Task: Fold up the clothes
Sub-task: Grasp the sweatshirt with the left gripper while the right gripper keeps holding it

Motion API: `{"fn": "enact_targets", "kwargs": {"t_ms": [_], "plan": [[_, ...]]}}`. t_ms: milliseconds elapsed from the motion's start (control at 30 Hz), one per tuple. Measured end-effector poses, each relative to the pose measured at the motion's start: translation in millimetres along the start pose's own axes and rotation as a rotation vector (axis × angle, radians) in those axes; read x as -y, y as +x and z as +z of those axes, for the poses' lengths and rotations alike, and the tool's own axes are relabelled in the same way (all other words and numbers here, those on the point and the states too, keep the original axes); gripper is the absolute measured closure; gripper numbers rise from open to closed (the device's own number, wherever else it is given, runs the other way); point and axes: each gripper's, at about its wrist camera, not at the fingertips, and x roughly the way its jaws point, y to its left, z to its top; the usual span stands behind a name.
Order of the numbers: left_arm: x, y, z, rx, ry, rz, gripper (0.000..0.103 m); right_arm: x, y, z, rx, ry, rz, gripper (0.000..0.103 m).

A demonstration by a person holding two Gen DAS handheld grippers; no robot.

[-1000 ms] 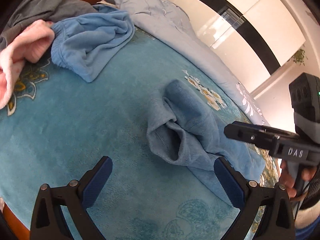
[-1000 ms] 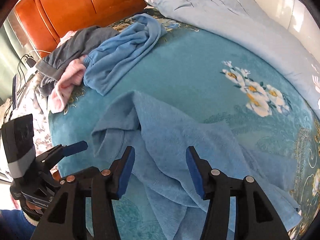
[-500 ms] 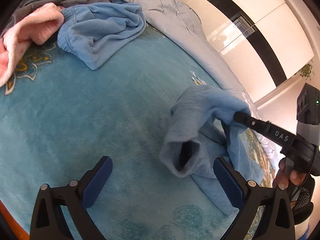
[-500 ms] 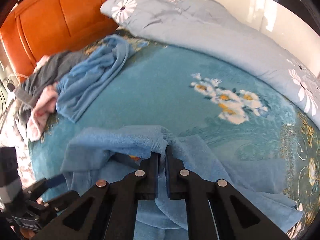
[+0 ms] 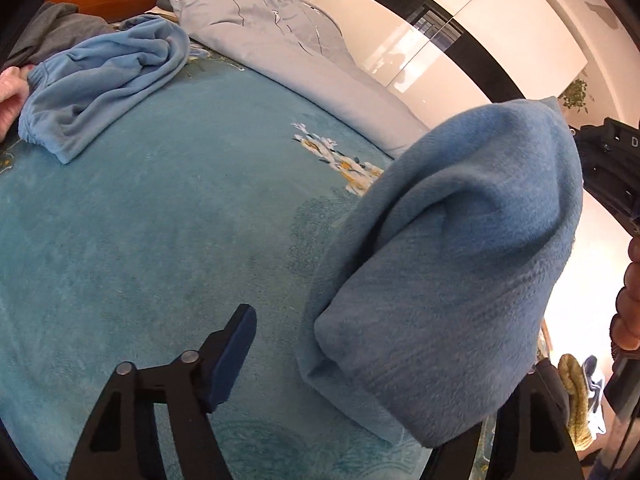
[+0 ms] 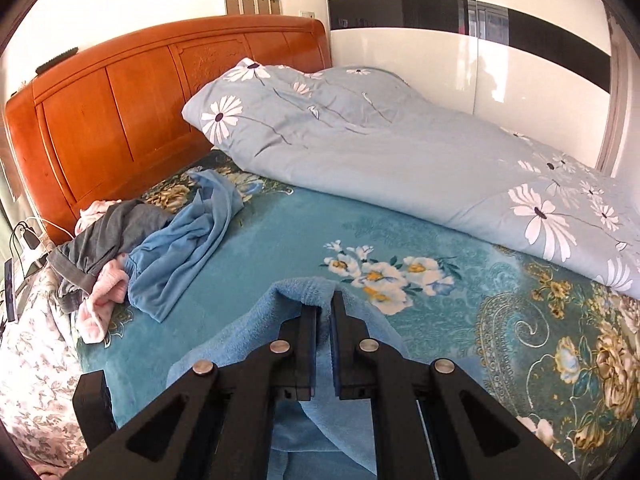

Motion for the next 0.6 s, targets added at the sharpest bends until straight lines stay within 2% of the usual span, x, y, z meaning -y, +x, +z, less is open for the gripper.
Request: {"fn": "enact_targets", "kwargs": {"t_ms": [33,200,300,400,500,600], "plan": [[4.6,-5.0,3.0,0.005,0.015,-0.014,0.038,2.0,-8.9,2.9,0.015,0.002,-0.009,0.097],[32.6,-41.7,22.2,0.051,0.106,-0.106,0.038,8.6,-72.1,25.7,0.123,0.022,-0.064,0.097],[55.6,-65.8,42.0,0.111,0.170,-0.129,0.038,1.6,-117.1,40.4,0.198,-0.001,-0.121,0.097],[75.6,-93.9,65.1,0.151,0.205,-0.207,0.038,-11.5,-162.4,53.9,0.267,-0.029,-0.180,0.097],[97.3,-117.5,89.7,0.201,0.249,-0.215,0.038,-21.9,-204.8,67.3,0.323,-0.036,-0.232,0.097],[113.8,-132.6,99.4,0.215,0.294,-0.241,0.038,-30.7,-230.6,79.9,0.340,-0.045,-0.289,0.097]]}}
